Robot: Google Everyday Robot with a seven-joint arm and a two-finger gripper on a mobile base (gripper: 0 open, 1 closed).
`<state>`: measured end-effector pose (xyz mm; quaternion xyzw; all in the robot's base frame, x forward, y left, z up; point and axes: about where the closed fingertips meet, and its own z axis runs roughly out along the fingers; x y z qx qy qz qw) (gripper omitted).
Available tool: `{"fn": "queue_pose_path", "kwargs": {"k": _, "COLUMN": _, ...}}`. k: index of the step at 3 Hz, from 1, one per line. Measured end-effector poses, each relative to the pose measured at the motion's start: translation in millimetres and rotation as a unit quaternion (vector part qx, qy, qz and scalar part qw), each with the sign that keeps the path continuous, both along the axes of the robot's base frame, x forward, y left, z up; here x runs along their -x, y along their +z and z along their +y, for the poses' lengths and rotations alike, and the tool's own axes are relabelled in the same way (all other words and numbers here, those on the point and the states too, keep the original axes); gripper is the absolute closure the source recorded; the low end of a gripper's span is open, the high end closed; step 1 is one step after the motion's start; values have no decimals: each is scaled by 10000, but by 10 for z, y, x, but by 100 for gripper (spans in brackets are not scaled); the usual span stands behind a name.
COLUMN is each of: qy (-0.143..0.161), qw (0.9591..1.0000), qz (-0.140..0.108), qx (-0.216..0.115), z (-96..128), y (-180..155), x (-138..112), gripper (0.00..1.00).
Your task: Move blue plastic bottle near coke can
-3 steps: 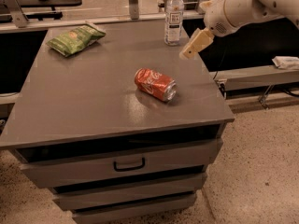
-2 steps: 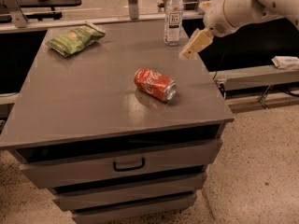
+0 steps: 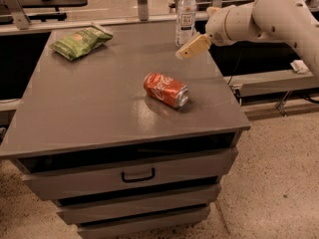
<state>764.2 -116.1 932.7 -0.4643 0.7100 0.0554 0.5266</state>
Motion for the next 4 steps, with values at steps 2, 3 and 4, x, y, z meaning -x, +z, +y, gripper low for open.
{"fn": "queue_pose_path", "kwargs": {"k": 2, "qy": -645, "qw": 9907, "qz": -276, "qx": -1164, "z": -49, "y": -229, "x": -783, "gripper": 0}}
{"fn": "queue_pose_path", "kwargs": {"k": 3, "qy": -867, "qw": 9823, "qz": -321, "qx": -1629, "z": -134, "y": -294, "x": -1072, "gripper": 0}}
{"fn": "queue_pose_path", "kwargs": {"k": 4, "qy": -842, "qw": 9744, "qz": -267, "qx": -2068, "z": -72, "y": -330, "x": -1289, "gripper": 0}}
